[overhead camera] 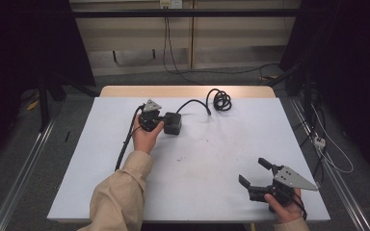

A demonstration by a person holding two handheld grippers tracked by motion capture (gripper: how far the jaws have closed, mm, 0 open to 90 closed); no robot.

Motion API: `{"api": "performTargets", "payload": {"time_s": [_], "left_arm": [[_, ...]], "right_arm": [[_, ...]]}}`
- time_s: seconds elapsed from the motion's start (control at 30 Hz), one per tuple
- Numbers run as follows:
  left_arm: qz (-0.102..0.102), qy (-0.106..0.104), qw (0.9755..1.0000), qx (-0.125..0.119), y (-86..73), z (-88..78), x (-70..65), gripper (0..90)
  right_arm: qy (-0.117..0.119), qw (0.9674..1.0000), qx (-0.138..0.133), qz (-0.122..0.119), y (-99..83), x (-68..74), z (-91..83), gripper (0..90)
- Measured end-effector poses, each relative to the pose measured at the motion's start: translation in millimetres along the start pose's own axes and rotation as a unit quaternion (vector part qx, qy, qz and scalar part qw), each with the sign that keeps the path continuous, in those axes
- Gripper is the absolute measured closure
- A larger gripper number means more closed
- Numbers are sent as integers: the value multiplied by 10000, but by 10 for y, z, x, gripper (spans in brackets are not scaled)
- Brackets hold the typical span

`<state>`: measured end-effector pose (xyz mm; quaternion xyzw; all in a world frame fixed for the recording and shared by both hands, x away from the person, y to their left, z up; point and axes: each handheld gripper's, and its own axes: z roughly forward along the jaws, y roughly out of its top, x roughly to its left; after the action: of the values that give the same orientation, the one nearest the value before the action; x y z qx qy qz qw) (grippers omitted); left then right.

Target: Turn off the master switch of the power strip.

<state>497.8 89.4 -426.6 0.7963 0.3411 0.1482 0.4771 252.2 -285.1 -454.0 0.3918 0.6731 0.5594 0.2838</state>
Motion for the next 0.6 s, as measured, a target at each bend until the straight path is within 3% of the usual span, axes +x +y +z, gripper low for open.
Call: {"api": "performTargets", "payload": {"time_s": [0.5, 0.6], "left_arm": [[138, 33, 9999, -9, -3, 7, -16, 900], [343, 138, 9993, 44, 13, 12, -50, 900]], "right_arm": [[24, 10000, 16, -14, 2, 13, 7, 49], [31, 10000, 7, -26, 3, 17, 11, 49]]}}
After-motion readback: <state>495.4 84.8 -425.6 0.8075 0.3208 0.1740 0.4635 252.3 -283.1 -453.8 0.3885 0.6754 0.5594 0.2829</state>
